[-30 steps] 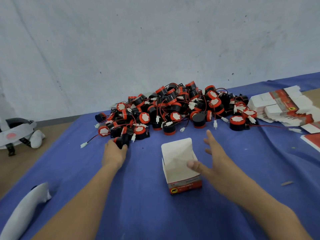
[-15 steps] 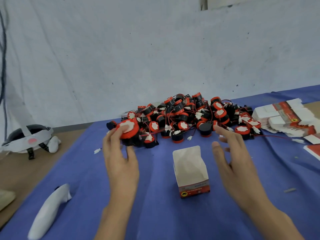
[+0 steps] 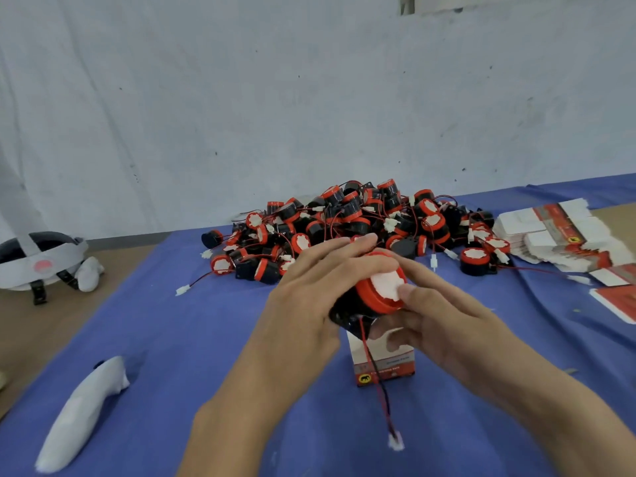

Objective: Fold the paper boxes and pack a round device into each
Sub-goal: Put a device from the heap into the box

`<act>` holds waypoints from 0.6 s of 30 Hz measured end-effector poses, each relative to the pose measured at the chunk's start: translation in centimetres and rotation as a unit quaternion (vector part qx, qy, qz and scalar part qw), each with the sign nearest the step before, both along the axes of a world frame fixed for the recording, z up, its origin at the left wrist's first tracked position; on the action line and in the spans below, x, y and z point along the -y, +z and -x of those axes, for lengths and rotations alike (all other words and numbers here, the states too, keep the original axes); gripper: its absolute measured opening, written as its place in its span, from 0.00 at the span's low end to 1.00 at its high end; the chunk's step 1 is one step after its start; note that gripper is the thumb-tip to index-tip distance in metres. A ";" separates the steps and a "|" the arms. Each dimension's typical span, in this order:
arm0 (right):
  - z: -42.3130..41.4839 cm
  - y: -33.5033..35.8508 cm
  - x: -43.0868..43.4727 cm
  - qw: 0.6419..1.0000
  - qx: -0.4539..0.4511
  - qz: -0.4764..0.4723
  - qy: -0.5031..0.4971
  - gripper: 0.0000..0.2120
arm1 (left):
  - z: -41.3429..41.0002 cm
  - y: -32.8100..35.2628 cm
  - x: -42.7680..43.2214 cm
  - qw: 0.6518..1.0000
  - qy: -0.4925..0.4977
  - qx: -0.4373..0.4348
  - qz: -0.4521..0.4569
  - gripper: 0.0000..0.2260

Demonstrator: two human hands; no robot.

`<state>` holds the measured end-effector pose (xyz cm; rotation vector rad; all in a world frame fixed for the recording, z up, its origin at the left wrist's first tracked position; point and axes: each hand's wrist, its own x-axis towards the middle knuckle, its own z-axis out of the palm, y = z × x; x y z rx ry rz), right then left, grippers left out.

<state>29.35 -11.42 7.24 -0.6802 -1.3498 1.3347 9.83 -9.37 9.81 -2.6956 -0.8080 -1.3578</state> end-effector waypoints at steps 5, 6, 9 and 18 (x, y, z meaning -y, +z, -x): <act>-0.4 -1.1 -0.7 0.992 -0.109 0.043 -0.044 0.25 | -0.4 -1.3 -0.3 0.933 -0.031 0.235 0.271 0.18; -0.4 -1.3 -0.9 0.986 -0.143 0.054 -0.063 0.27 | -0.2 -1.5 -0.4 0.906 -0.037 0.245 0.345 0.14; 0.2 -1.5 -0.9 0.974 -0.186 0.065 -0.108 0.28 | -0.2 -2.1 -0.1 0.893 -0.068 0.154 0.416 0.14; 1.1 -2.8 -0.5 0.962 0.198 -0.046 -0.182 0.28 | -0.3 -2.4 0.0 0.971 0.072 0.065 0.219 0.09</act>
